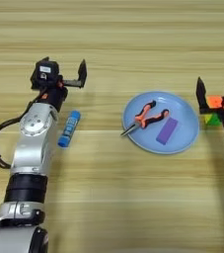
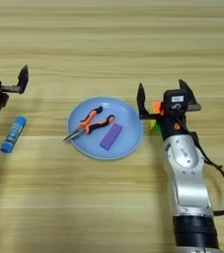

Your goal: Move the objects on the table

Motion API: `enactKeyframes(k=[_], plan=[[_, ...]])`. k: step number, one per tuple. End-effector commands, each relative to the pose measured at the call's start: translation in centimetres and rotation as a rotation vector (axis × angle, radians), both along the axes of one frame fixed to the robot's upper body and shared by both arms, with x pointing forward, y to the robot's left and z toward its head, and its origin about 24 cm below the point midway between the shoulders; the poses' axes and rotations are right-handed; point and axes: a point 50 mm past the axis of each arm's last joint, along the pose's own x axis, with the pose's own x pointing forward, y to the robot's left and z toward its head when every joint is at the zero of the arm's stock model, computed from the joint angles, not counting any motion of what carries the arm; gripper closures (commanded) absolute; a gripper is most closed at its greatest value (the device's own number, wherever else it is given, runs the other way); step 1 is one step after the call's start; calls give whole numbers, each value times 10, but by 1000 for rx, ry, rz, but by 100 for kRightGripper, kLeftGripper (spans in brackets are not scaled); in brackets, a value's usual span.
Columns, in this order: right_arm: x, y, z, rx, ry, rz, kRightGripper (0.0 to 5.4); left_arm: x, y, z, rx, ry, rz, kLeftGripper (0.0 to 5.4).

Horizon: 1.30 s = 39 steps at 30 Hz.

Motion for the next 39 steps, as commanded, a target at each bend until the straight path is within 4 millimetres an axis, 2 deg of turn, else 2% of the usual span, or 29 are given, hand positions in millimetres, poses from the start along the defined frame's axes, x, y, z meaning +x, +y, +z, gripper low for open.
enactKeyframes(k=[1, 14, 39], plan=[[0, -1, 0, 3, 7, 3, 2, 5, 4, 3, 4, -37, 17, 0], [5, -1, -1, 3, 11, 13, 2, 8, 6, -10, -18, -46, 51, 0], [11, -10, 1, 20, -8, 1, 2, -3, -5, -12, -104, -74, 32, 0]])
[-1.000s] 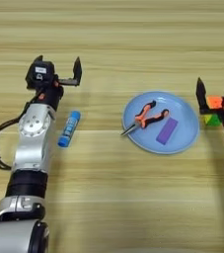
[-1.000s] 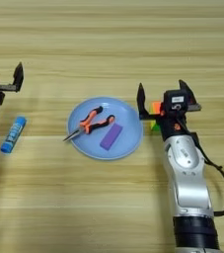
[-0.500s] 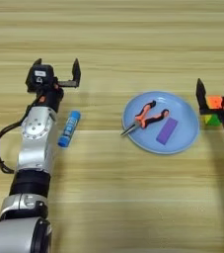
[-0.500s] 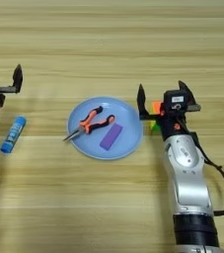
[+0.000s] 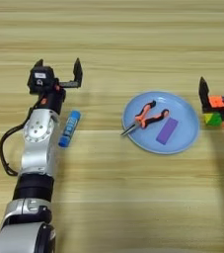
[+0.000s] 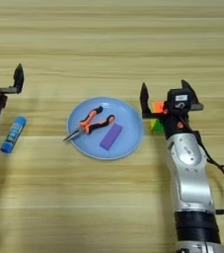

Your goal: Move the objects on the table

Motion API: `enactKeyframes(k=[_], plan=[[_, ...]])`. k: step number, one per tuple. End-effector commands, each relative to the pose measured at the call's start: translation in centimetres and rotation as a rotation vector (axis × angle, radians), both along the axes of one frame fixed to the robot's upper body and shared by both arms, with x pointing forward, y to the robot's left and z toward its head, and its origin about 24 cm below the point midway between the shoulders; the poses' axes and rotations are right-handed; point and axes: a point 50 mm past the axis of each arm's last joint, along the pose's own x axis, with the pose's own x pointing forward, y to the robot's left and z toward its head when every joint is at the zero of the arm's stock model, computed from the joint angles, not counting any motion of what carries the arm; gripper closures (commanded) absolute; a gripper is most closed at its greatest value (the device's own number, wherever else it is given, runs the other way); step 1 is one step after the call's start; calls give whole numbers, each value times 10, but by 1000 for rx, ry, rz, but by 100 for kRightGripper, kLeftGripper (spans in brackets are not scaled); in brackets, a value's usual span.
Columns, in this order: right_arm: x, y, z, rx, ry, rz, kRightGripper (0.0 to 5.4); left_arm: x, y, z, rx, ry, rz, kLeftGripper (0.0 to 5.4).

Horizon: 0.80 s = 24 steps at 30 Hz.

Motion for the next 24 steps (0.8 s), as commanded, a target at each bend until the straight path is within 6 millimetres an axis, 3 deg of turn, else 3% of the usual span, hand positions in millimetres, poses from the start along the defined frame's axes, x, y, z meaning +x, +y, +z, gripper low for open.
enactKeyframes(k=[1, 24], plan=[[4, -2, 5, 1, -20, 2, 2, -2, -2, -1, -5, 2, -2, 0], [8, 1, 3, -1, -22, 5, 2, -1, -7, -5, -1, 27, -14, 0]])
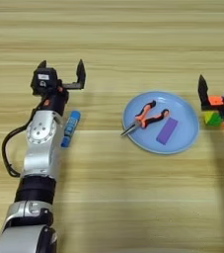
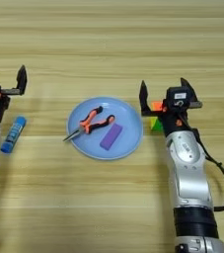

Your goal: Move the objects on the table

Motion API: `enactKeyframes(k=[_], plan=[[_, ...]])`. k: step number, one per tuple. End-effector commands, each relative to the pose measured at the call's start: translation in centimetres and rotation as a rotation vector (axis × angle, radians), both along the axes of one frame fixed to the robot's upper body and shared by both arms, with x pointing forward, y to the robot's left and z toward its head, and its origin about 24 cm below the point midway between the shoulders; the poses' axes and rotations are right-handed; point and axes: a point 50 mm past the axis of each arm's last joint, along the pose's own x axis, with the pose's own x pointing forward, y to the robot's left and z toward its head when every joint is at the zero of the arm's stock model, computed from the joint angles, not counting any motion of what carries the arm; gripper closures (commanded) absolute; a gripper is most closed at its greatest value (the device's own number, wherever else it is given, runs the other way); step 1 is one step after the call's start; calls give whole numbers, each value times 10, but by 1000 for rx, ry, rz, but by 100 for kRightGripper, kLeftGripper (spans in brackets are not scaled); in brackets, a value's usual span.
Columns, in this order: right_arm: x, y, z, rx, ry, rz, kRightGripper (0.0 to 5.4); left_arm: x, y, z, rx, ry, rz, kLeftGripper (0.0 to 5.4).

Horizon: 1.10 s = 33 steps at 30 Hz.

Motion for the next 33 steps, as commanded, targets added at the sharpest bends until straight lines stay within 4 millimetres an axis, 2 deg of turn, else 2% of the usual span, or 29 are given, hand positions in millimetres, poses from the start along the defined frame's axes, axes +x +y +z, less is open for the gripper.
enactKeyframes(k=[1, 33], plan=[[3, -1, 5, -3, -19, 2, 2, 1, -2, -2, 3, 14, -5, 0], [0, -5, 7, -4, -30, -11, 2, -3, -5, -1, 12, 1, -8, 0]])
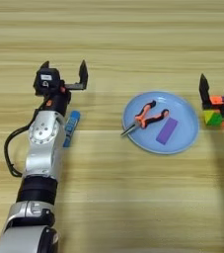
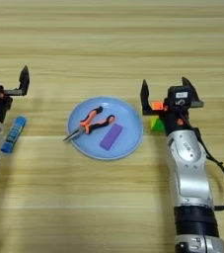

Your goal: Move the objects on the table

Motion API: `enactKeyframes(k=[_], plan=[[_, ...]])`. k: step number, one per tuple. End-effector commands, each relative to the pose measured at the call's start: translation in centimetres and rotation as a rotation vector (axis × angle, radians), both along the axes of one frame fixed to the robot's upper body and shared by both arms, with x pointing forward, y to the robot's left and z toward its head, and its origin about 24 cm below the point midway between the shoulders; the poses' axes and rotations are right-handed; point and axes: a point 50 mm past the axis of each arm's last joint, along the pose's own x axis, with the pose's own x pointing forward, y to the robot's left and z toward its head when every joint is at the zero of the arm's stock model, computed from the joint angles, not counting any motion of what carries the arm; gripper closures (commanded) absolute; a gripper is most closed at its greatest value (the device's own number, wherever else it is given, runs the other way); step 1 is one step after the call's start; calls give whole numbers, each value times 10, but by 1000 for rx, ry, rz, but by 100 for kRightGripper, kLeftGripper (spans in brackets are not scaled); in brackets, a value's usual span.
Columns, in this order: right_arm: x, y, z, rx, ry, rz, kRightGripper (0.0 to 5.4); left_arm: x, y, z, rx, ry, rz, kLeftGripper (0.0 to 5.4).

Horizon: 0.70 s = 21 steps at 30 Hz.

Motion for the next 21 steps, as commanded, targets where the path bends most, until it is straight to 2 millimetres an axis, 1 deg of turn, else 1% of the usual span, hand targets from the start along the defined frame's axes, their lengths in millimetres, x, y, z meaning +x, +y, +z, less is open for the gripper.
enactKeyframes(k=[1, 21], plan=[[-1, -3, 4, -5, -22, -3, 2, -2, -1, 0, 8, -1, 1, 0], [-1, -3, 5, -6, -25, -7, 2, -3, 0, 0, 8, -1, -2, 0]])
